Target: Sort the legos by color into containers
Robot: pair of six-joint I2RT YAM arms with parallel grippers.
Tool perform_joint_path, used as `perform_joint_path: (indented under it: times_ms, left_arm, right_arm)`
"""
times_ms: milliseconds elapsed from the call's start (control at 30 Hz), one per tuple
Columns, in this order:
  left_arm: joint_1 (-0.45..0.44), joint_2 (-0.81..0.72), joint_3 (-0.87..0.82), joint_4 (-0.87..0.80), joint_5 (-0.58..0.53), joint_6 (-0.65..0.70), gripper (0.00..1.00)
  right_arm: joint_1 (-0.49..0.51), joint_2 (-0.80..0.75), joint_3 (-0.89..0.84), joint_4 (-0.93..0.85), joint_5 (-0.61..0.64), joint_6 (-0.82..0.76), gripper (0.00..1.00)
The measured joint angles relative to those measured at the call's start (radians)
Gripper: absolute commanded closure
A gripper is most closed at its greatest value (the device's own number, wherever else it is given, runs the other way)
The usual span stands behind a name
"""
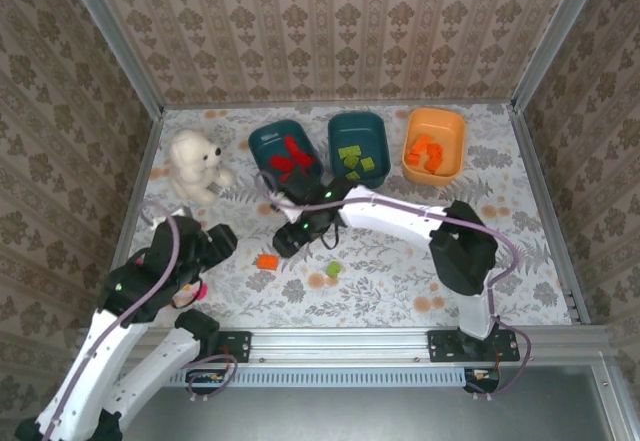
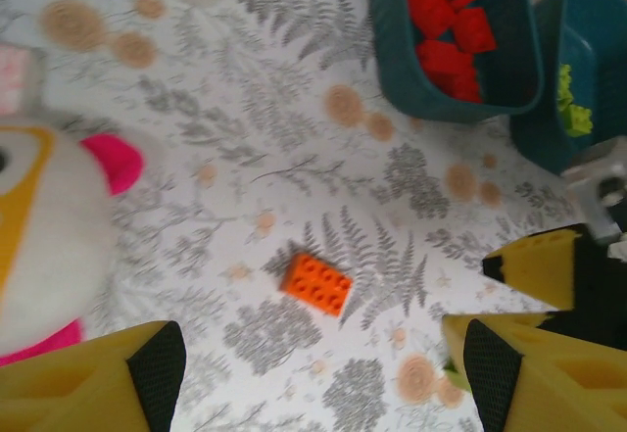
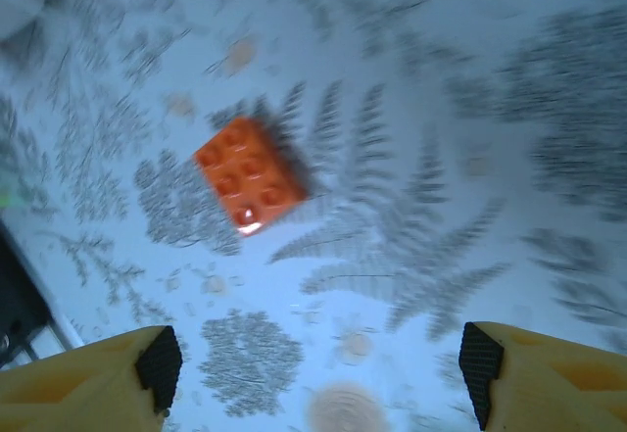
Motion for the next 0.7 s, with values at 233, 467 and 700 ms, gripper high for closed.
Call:
perform_joint_path:
  times_ms: [233,467,700]
  left_arm:
    - [0.000,-0.124,-0.005,-0.169,-0.013,-0.026,0.22]
    - [0.000,-0.133,-0.002,-0.225,-0.013,-0.028,0.22]
    - [0.000,-0.134,0.015,-0.260,-0.013,-0.028,0.22]
  right_arm:
    - [0.084,0.190,0.137,-0.033,0.064,-0.067,0.14]
    - [0.098,0.331,0.298,-0.090,0.146,-0.090,0.17]
    - [0.105,0.395,0.386,-0.137,0.196,-0.090,0.40]
